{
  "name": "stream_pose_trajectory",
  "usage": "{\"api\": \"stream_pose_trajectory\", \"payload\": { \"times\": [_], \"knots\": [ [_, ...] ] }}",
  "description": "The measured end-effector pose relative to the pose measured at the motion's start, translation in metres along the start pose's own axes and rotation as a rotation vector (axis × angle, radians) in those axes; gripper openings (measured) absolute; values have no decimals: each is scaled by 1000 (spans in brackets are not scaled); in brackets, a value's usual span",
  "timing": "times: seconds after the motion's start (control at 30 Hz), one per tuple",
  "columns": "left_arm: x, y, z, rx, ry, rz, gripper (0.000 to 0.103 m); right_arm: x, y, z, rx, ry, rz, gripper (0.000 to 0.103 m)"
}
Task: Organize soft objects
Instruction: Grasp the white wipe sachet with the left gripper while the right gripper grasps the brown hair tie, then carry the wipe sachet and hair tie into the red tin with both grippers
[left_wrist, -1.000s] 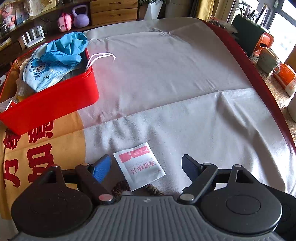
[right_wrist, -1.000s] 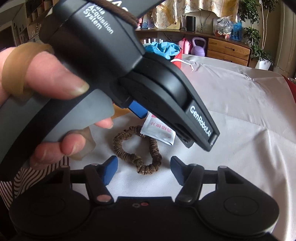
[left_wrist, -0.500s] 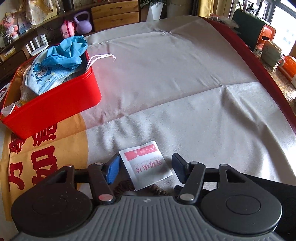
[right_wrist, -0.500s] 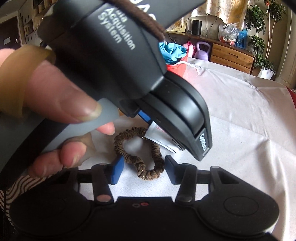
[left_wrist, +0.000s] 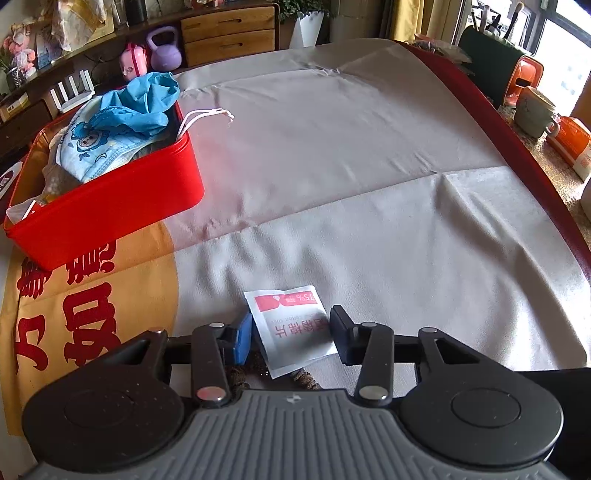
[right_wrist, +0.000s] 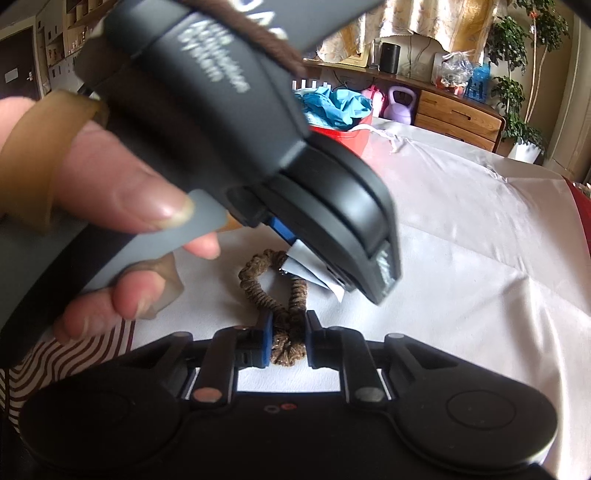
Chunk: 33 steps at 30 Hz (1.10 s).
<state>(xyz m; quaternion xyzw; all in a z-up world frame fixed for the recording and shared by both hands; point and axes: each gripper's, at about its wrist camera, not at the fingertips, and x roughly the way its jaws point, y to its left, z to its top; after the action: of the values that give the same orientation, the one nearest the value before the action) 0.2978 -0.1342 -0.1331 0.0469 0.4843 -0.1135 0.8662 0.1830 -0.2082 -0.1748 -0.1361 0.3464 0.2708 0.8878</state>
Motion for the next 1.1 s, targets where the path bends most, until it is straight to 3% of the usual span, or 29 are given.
{"api": "stream_pose_trajectory", "payload": {
  "times": [0.53, 1.1],
  "knots": [
    [-25, 45, -23, -146, -17, 0, 42, -18, -23, -2, 101, -3, -36, 16],
    [-78, 83, -65, -237, -71, -29, 42, -60, 3, 12, 116, -75, -81, 15]
  ]
}}
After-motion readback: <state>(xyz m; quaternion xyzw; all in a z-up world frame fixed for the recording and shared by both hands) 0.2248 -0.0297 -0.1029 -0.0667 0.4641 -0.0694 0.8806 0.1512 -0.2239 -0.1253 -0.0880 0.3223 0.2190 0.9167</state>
